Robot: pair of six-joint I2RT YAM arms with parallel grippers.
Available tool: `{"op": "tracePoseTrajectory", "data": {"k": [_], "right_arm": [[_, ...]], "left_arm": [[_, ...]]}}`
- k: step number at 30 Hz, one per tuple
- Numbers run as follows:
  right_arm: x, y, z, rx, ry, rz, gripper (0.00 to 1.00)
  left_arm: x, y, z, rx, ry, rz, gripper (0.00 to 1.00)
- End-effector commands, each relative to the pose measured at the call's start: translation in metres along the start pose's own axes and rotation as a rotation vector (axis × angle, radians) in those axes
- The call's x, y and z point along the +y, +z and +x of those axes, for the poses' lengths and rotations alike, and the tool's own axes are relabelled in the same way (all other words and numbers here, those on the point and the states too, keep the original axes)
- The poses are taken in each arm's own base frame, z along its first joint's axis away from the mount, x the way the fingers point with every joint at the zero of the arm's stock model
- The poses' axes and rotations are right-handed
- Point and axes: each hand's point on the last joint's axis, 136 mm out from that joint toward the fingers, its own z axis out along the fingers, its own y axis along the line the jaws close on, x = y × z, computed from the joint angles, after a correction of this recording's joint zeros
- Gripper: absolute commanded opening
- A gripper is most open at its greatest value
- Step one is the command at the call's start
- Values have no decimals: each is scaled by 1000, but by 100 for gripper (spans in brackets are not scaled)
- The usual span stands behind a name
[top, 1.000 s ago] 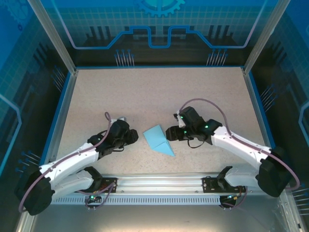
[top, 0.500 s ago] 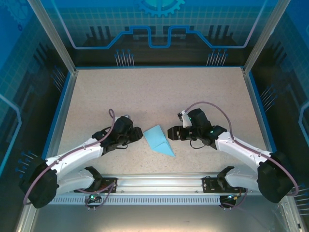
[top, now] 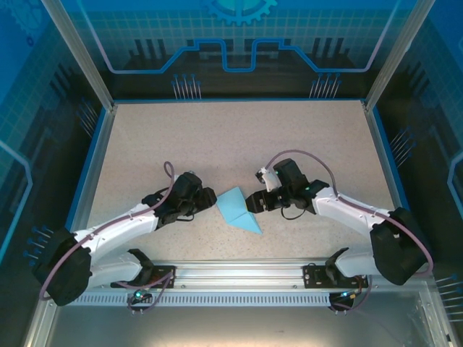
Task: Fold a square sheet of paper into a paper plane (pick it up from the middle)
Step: Turn over the paper at the center of the table, then fold the wing for the fifth time at the center of the table.
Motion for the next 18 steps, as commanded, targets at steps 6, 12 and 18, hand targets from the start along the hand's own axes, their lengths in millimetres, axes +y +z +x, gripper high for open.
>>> {"op": "tracePoseTrajectory", "data": {"k": [6,12,18], "right_arm": [[6,-1,5,60,-7,-20,53],[5,2,10,53,33,-25,49],[14,3,8,55,35,-53,46]], "left_arm": [[-21,-11,-15,-53,-36,84,58],[-14,-16,-10,-57,-41,97,58],[-17,-16,-8,-43,-19,119,62]]}}
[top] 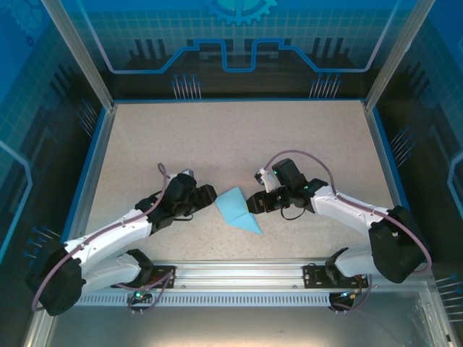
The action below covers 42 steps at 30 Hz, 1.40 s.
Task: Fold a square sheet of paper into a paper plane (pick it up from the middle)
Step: Fold the wing for the fifth time at the center of the table.
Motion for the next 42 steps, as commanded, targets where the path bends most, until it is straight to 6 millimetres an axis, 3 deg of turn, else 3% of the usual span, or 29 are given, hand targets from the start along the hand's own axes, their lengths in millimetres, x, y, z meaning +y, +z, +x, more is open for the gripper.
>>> {"op": "tracePoseTrajectory", "data": {"k": [1,9,16,22,26,42], "right_arm": [[11,3,2,18,9,-44,45],[-6,2,3,16,100,-7,32],[16,7,3,65,97,-155,22],[-6,29,8,121,129,-70,20],[-9,39,12,146,137,-72,20],[-48,54,7,138,201,-14,21]], "left_arm": [[-5,1,0,13,2,23,62],[-6,10,6,54,-9,18,61],[-5,15,11,80,-2,8,61],[-10,22,15,113,2,18,60],[-10,25,17,129,8,21,60],[-15,33,25,177,31,43,60]]}}
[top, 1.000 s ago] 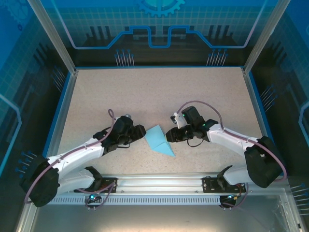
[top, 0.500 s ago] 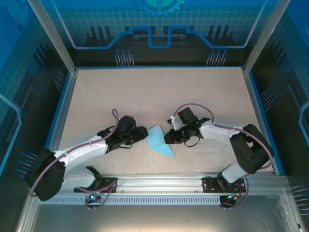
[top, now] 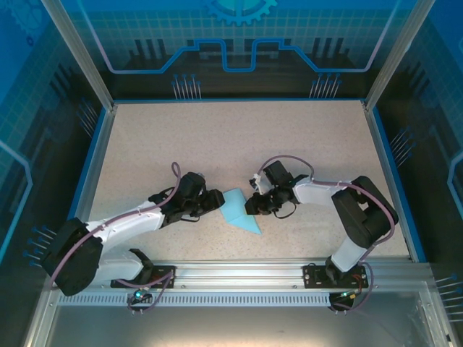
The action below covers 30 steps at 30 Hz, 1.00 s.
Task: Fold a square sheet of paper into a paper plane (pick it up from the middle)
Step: Fold the wing for the fifth time at the center of the table.
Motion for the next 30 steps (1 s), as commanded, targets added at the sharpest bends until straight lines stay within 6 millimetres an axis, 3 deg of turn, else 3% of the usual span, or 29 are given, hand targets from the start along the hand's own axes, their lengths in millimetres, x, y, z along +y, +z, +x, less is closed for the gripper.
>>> {"op": "tracePoseTrajectory", "data": {"k": [1,16,30], "right_arm": [[-8,-2,-11,-31,2,-5,21],[-44,3,-2,-48,103,-16,21],[-49,7,-2,-43,124,-5,21]], "left_arm": [[-17,0,-6,6,33,49,60],[-29,8,5,61,52,67,61],[-10,16,17,91,-49,8,67]]}}
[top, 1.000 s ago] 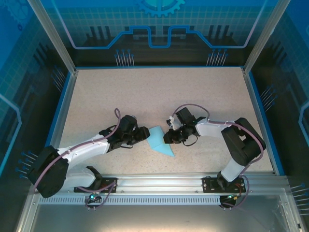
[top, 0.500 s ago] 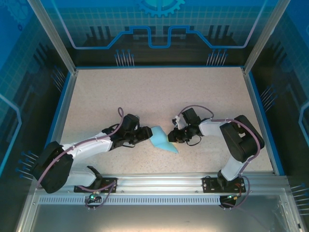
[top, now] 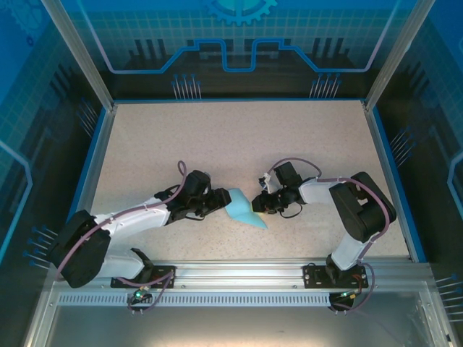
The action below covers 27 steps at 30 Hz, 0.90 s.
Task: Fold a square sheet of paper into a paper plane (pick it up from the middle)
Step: Fold the wing for the fifth time at the center of the table.
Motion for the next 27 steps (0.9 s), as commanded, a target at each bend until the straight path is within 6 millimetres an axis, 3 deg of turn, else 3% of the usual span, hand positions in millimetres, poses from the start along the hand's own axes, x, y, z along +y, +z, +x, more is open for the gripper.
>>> {"op": "tracePoseTrajectory", "data": {"k": [1,12,18,27], "right_arm": [[-20,8,5,11,33,46,22],[-22,8,4,-3,51,58,22],[-25,8,7,-3,57,66,23],[-26,7,7,-12,65,69,23]], "left_arm": [[5,6,10,37,-34,-20,67],[4,29,28,89,-107,-8,70],[-14,42,36,107,-115,39,65],[-10,48,41,96,-159,51,61]]}}
